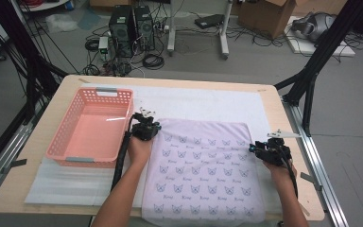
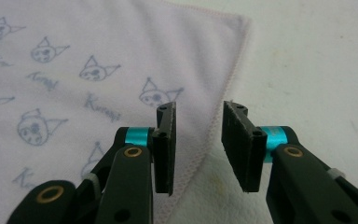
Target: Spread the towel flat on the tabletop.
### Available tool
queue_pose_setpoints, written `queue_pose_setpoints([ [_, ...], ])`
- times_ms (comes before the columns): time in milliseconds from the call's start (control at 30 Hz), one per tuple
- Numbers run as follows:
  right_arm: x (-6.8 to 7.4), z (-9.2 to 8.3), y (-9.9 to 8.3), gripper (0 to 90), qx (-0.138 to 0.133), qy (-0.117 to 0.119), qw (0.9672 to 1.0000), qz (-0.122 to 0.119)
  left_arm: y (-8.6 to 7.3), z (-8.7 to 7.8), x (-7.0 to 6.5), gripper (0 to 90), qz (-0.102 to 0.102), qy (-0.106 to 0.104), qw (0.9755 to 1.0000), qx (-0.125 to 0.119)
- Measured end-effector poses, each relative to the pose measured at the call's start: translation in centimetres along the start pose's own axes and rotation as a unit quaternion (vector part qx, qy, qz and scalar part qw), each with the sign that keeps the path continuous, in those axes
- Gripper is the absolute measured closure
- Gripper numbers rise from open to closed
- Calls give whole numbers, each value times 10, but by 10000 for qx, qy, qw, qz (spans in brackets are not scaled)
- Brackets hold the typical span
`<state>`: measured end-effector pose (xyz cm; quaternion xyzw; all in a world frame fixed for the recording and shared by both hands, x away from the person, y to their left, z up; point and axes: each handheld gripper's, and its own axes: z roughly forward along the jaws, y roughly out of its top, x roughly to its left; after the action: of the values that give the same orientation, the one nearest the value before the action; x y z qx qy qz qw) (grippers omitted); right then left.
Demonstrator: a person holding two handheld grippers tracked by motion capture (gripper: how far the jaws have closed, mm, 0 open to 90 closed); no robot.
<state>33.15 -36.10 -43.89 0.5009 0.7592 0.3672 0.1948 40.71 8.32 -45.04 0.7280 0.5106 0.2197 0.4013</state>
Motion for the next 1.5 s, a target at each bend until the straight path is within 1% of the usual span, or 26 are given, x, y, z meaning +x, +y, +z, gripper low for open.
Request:
queue_pose_setpoints([
  [67,-2,0,0,649,-50,-34,10000,50,1,-2,0,835,51,-50,9999,-131],
  [100,-4,1,1,647,-52,-38,9999,92,2,-4,1,759,-24,-129,9997,-198],
  [133,-6,2,2,645,-49,-71,9999,114,2,-5,2,692,-189,-307,9990,-280],
  [167,-9,4,3,640,-56,-92,9998,167,3,-7,3,646,-264,-496,9979,-318],
  [233,-12,8,6,634,-78,-140,9996,224,4,-10,1,598,-227,-682,9967,-382],
  [267,-14,11,8,632,-92,-148,9995,257,4,-12,0,591,-249,-933,9945,-417],
  [333,-17,19,13,625,-143,-145,9993,307,5,-15,-3,559,-247,-1132,9921,-472],
  [367,-17,24,15,633,-143,-107,9994,313,6,-16,-5,551,-264,-1309,9897,-516],
  [400,-17,29,17,669,-124,-18,9994,319,6,-17,-7,542,-260,-1415,9882,-530],
  [433,-15,35,20,742,-25,52,9996,281,7,-19,-9,526,-212,-1473,9873,-560],
  [467,-12,39,22,843,-7,-49,9999,133,7,-21,-11,523,-154,-1548,9860,-593],
  [500,-12,40,24,871,-16,-99,9999,27,8,-24,-13,523,-129,-1608,9851,-603],
  [533,-11,42,27,876,47,-217,9997,37,8,-26,-15,521,-99,-1653,9841,-643],
  [600,-9,44,31,880,97,-649,9978,-73,7,-32,-17,516,-18,-1789,9811,-740],
  [633,-10,46,31,879,40,-725,9974,-35,7,-33,-18,514,13,-1806,9805,-771],
  [700,-10,45,30,838,-7,-710,9973,164,5,-38,-20,494,78,-1902,9784,-801],
  [767,-9,41,29,682,-130,-767,9967,226,2,-43,-22,477,160,-1994,9760,-865],
  [867,-8,29,27,591,-222,-525,9977,363,-2,-51,-26,439,299,-2082,9731,-942],
  [1000,-2,8,18,496,-317,-203,9989,263,-8,-63,-30,380,491,-2163,9703,-965],
  [1133,6,-11,2,445,-352,96,9993,124,-14,-75,-30,312,495,-2190,9697,-963],
  [1200,11,-20,-7,417,-335,192,9993,30,-17,-79,-29,298,486,-2251,9679,-1010],
  [1233,15,-24,-11,405,-325,237,9992,18,-19,-81,-29,289,449,-2211,9687,-1034],
  [1300,22,-34,-20,380,-351,278,9990,-56,-23,-86,-30,232,466,-2113,9704,-1067],
  [1400,29,-43,-27,312,-345,256,9989,-168,-28,-89,-31,214,349,-2252,9662,-1206],
  [1433,31,-45,-28,276,-347,223,9990,-182,-28,-89,-31,207,378,-2295,9652,-1195],
  [1500,33,-50,-29,253,-381,211,9988,-222,-28,-89,-29,203,328,-2280,9658,-1187],
])
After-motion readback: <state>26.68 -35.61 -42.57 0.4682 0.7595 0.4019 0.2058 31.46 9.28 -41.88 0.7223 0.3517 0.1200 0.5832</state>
